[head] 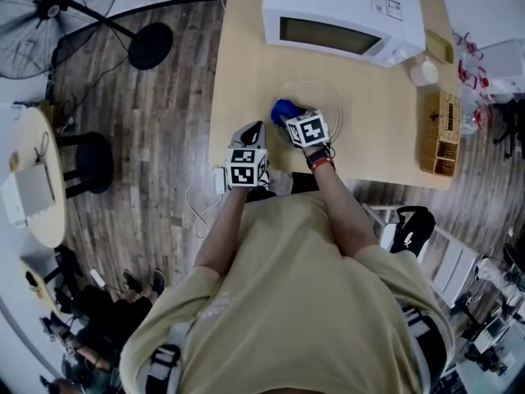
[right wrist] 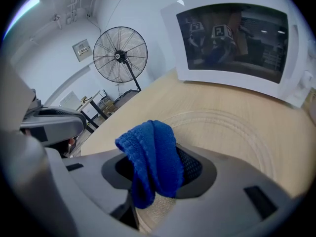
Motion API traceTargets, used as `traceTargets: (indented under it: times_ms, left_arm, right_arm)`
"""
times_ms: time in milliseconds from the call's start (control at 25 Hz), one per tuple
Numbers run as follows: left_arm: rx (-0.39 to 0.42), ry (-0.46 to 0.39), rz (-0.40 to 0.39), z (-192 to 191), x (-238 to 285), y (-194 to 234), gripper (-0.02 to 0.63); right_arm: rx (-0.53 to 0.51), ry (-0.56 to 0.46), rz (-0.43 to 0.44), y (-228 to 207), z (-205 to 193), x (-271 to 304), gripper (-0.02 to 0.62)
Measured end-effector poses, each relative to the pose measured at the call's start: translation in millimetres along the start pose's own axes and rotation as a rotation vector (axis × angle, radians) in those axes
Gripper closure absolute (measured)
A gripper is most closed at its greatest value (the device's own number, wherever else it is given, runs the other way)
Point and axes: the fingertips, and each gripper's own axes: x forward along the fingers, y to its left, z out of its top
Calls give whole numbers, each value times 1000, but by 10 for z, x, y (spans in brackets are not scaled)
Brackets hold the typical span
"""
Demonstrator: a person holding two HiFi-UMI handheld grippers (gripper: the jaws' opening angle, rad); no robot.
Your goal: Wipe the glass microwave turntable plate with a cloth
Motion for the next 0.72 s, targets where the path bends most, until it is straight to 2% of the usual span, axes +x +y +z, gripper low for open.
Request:
traceTargets:
  times_ms: [720]
  left_arm:
    - [50,15,-79,37,160,-220,588]
  right_arm:
    - [57,-18,-58,-272,-131,-199,403]
